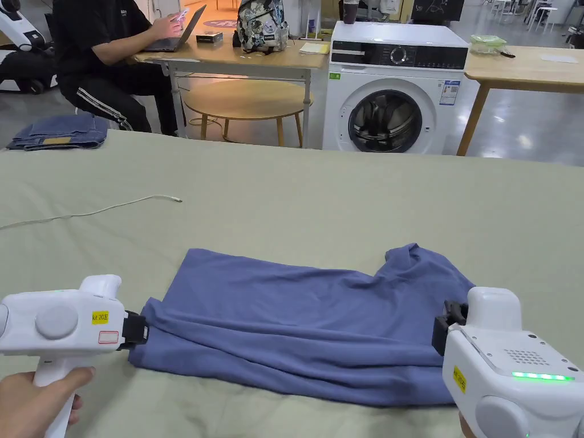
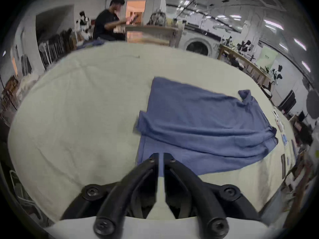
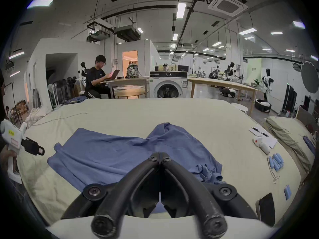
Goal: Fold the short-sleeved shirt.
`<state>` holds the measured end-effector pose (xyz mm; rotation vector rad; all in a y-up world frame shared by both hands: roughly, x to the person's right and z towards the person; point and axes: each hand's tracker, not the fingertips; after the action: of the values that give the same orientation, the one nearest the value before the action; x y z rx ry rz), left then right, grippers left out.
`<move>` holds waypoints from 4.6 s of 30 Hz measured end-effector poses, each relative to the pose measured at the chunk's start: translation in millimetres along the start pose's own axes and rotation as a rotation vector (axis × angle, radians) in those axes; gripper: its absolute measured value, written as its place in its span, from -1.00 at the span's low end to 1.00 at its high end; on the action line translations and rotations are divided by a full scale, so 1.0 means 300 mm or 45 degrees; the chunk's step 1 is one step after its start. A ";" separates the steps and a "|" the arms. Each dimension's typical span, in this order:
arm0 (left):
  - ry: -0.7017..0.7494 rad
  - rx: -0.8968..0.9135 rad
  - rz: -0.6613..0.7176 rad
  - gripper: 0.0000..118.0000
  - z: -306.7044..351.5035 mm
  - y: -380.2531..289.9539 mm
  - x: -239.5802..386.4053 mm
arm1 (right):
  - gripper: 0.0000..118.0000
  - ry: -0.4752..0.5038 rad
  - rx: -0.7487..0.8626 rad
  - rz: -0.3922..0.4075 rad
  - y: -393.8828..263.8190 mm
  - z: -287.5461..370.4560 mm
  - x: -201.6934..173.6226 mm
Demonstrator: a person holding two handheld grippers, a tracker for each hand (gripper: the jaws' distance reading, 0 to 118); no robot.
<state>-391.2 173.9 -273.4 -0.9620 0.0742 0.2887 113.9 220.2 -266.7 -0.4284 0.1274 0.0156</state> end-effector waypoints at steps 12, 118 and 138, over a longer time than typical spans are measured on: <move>0.166 -0.318 -0.087 -0.08 -0.159 -0.005 0.067 | -1.00 -0.038 -0.094 0.014 -0.055 -0.020 0.056; 0.064 0.487 -0.250 -0.53 0.302 -0.270 0.283 | -0.43 -0.102 -0.070 0.112 -0.056 0.139 0.076; 0.027 0.328 -0.123 -1.00 0.113 0.088 0.198 | -1.00 -0.013 0.021 0.041 -0.002 0.013 -0.070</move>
<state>-343.8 228.1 -286.3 -0.7106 0.0820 0.1745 93.6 221.5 -260.3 -0.4101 0.1240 0.0482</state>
